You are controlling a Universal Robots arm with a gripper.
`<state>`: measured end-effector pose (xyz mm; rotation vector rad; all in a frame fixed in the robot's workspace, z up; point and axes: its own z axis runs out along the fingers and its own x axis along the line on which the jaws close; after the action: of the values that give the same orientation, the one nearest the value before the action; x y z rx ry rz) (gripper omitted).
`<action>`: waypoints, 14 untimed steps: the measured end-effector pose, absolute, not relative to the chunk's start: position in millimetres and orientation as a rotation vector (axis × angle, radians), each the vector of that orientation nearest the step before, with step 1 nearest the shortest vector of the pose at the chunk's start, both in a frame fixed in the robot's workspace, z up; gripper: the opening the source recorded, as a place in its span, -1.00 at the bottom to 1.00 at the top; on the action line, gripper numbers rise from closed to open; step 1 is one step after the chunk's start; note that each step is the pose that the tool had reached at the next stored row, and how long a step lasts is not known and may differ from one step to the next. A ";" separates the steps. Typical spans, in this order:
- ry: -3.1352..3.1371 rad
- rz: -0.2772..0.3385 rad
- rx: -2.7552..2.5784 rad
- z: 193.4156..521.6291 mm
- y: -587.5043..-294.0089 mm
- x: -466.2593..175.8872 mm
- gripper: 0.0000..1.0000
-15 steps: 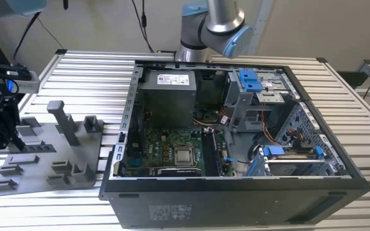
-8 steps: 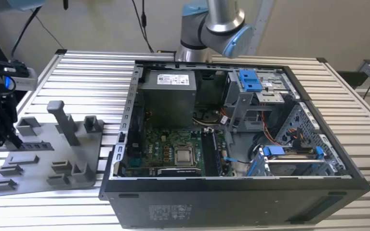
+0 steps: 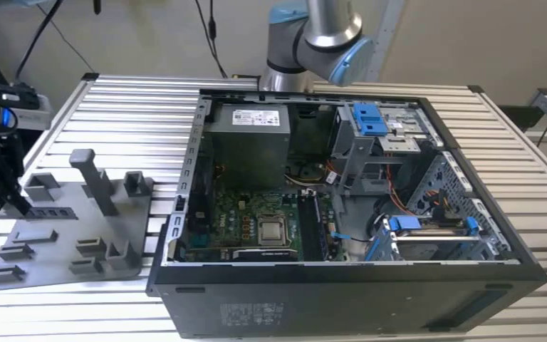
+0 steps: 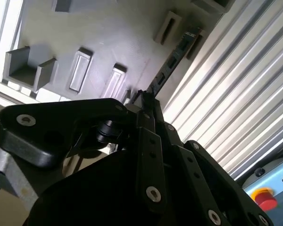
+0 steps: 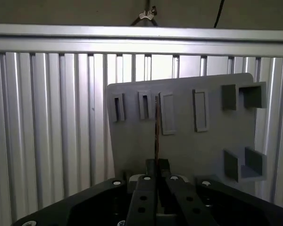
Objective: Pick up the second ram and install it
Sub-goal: 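Pick up the second ram and move it above second insertion slot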
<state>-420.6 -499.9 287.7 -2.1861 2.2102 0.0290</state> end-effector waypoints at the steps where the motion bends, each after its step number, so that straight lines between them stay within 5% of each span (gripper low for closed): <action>1: 2.211 0.032 -2.182 289.8 -499.9 -420.6 -0.73; 14: 2.209 0.034 -2.170 311.9 -499.9 -420.7 -0.73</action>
<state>-420.7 -499.9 311.9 -2.1702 2.2087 0.0345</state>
